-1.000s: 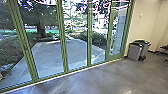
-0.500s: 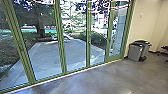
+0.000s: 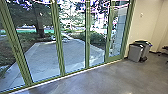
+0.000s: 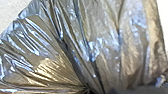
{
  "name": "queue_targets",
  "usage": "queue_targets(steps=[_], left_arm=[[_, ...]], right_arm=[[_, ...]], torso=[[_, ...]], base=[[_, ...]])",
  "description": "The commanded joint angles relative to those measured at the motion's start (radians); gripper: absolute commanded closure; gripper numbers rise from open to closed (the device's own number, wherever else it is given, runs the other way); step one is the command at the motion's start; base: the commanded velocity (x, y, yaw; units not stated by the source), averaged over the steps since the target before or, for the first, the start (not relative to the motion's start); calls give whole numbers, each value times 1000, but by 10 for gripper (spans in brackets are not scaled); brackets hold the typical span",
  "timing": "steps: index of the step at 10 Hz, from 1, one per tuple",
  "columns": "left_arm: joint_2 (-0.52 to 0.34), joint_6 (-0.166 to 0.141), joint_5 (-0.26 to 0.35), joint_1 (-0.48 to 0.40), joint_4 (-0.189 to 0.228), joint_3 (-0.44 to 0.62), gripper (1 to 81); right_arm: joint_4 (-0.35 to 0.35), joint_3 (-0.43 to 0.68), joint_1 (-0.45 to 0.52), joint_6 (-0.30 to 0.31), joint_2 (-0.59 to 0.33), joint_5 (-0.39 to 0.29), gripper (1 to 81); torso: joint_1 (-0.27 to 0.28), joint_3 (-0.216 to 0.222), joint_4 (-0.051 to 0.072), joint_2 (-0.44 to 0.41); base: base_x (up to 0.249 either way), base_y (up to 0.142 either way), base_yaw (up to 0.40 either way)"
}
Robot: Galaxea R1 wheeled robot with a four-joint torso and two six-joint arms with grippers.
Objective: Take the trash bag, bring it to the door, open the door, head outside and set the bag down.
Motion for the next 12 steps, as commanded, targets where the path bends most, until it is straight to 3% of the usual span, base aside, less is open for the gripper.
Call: queue_targets(steps=[1, 12], left_arm=[[5, 10, 80, -51, 5, 4, 811], [8, 10, 80, -51, 8, 4, 811]], right_arm=[[1, -1, 48, -2, -2, -70, 10], [1, -1, 48, -2, 1, -70, 10]], torso=[[0, 0, 0, 0], [1, 0, 0, 0]], base=[[139, -74, 0], [139, -94, 0]])
